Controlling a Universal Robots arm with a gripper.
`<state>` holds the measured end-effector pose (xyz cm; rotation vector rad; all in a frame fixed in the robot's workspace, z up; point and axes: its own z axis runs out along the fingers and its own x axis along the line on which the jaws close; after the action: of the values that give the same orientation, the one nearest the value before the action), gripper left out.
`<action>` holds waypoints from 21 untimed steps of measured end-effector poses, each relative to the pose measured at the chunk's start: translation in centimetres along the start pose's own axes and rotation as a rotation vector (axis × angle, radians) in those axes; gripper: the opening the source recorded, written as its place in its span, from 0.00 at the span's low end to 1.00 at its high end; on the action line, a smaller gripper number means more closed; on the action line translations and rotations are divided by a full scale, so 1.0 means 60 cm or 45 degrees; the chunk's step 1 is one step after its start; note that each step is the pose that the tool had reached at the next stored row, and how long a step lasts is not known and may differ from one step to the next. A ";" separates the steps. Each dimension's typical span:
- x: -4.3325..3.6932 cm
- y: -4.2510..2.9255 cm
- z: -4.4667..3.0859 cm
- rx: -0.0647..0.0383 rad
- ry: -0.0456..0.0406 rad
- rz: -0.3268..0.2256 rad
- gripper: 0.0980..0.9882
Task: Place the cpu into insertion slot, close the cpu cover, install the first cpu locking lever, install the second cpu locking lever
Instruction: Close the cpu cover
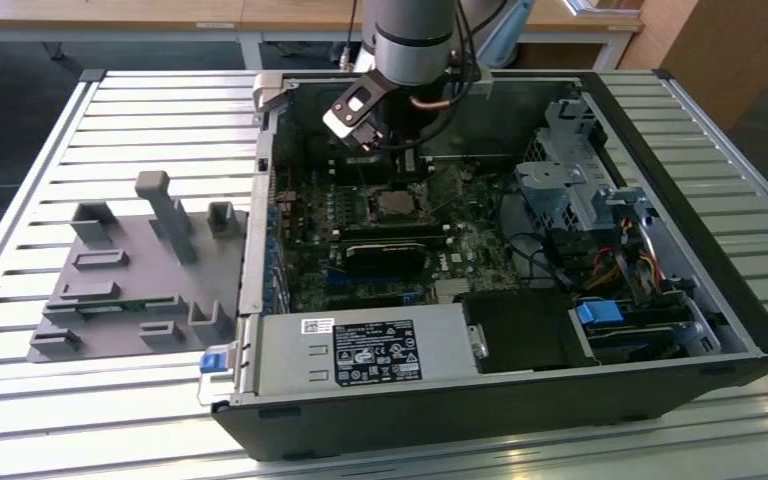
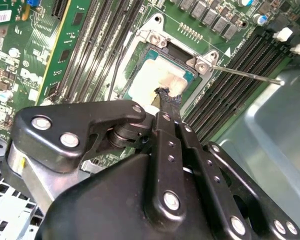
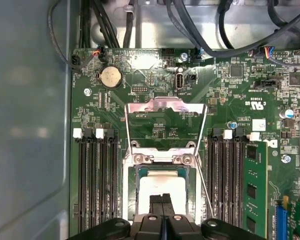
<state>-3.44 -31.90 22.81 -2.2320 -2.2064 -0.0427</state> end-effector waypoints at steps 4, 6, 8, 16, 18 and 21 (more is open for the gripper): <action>0.000 0.000 -0.009 0.000 0.000 0.000 0.02; 0.000 0.000 -0.013 0.000 0.000 0.000 0.02; 0.000 0.000 -0.019 0.000 0.000 0.000 0.02; 0.001 0.001 -0.064 0.000 0.000 0.000 0.02; 0.002 0.001 -0.066 0.000 0.000 0.000 0.02; 0.000 0.001 -0.066 0.000 0.000 0.000 0.02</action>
<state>-3.46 -32.00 26.79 -2.2320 -2.2064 -0.0428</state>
